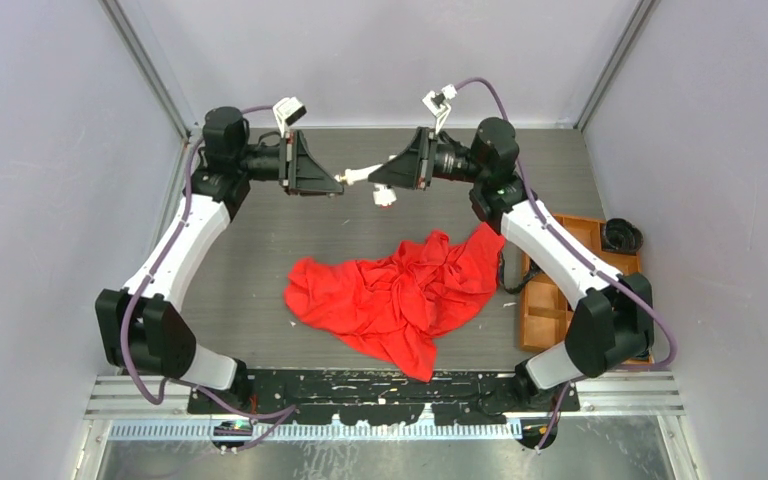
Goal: Install the water faucets
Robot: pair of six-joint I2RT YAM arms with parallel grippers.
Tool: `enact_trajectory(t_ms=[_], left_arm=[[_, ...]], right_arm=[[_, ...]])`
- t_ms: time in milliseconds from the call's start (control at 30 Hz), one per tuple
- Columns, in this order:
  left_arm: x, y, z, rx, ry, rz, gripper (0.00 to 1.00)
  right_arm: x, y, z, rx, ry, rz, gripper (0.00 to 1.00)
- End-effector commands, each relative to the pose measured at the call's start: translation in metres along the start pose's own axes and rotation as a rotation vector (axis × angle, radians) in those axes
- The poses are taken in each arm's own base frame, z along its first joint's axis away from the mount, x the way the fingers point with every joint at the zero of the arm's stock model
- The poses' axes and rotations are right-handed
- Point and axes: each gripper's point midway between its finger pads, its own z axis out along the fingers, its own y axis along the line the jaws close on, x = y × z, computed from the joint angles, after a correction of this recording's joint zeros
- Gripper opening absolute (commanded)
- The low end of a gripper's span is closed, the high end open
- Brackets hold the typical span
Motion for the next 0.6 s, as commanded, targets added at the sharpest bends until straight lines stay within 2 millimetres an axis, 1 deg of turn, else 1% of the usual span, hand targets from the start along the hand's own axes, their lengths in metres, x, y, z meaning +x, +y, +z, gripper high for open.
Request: enact_trajectory(t_ms=[0,33,67,100,133,167,233,267,300,333,467,533,567], left_arm=[[-0.032,0.034,0.003,-0.149,-0.105,0.183,0.0],[-0.044,0.047,0.002,-0.21,-0.152,0.189,0.0],[-0.052,0.06,-0.001,-0.269,-0.188,0.183,0.0],[-0.057,0.069,-0.003,-0.317,-0.214,0.196,0.0],[-0.062,0.073,-0.005,-0.342,-0.235,0.226,0.0],[-0.065,0.076,-0.006,-0.356,-0.254,0.254,0.0],[-0.07,0.077,-0.009,-0.383,-0.288,0.296,0.0],[-0.07,0.076,-0.01,-0.388,-0.296,0.313,0.0],[-0.07,0.073,-0.011,-0.386,-0.298,0.323,0.0],[-0.069,0.071,-0.011,-0.383,-0.296,0.328,0.0],[-0.065,0.06,-0.01,-0.353,-0.281,0.301,0.0],[-0.066,0.057,-0.009,-0.339,-0.281,0.29,0.0],[-0.066,0.056,-0.009,-0.339,-0.283,0.288,0.0]], right_arm=[[-0.026,0.0,-0.008,0.013,-0.123,0.538,0.0],[-0.03,0.005,-0.009,-0.025,-0.147,0.586,0.01],[-0.033,0.009,-0.008,-0.048,-0.148,0.629,0.06],[-0.037,0.012,-0.008,-0.066,-0.144,0.659,0.15],[-0.041,0.016,-0.008,-0.086,-0.153,0.678,0.25],[-0.046,0.019,-0.008,-0.1,-0.171,0.698,0.43],[-0.052,0.021,-0.01,-0.107,-0.194,0.717,0.65],[-0.054,0.021,-0.012,-0.105,-0.206,0.717,0.73],[-0.055,0.02,-0.014,-0.099,-0.219,0.716,0.78],[-0.055,0.017,-0.017,-0.091,-0.231,0.708,0.8],[-0.045,-0.002,-0.025,-0.001,-0.242,0.697,0.85],[-0.04,-0.006,-0.025,0.016,-0.229,0.694,0.87],[-0.039,-0.004,-0.025,0.001,-0.222,0.691,0.87]])
